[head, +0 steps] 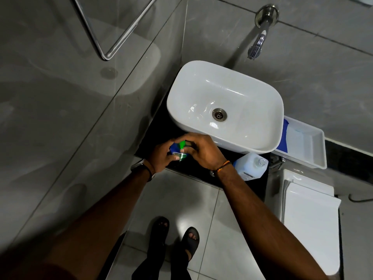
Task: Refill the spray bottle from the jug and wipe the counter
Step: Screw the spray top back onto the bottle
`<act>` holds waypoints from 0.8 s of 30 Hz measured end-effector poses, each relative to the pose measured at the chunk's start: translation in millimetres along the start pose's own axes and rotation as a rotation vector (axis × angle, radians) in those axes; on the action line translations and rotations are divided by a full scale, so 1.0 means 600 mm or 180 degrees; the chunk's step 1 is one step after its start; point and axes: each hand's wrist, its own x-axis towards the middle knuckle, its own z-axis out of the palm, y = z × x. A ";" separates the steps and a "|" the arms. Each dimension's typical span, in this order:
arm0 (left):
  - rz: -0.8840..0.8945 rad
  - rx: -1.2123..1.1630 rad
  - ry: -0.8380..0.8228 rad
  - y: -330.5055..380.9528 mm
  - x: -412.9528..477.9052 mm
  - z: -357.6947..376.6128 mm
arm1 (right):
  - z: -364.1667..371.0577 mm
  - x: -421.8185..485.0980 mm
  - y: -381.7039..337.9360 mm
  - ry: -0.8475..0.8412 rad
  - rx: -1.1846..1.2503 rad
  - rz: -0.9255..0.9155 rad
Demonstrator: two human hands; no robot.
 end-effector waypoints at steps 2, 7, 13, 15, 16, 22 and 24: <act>-0.0014 0.0039 0.0150 -0.006 -0.002 0.009 | 0.014 -0.007 0.007 0.0286 0.0082 0.0231; 0.0088 0.0036 0.0315 -0.015 -0.003 0.021 | 0.039 -0.025 0.046 0.0642 0.0067 0.0822; 0.0125 0.0022 0.0308 -0.019 -0.007 0.019 | 0.084 -0.035 0.073 0.0663 0.0239 0.1132; 0.0088 -0.0020 0.0387 -0.024 -0.009 0.013 | 0.095 -0.024 0.074 0.0733 0.0289 0.1082; 0.0041 -0.0067 0.0457 -0.028 -0.010 0.009 | 0.100 -0.016 0.072 0.0734 0.0310 0.1051; -0.0491 -0.0589 0.1391 -0.050 -0.023 -0.009 | 0.134 0.044 0.057 0.0638 0.0338 0.0872; -0.0609 -0.0549 0.1639 -0.052 -0.024 -0.014 | 0.147 0.065 0.053 0.0641 0.0343 0.0870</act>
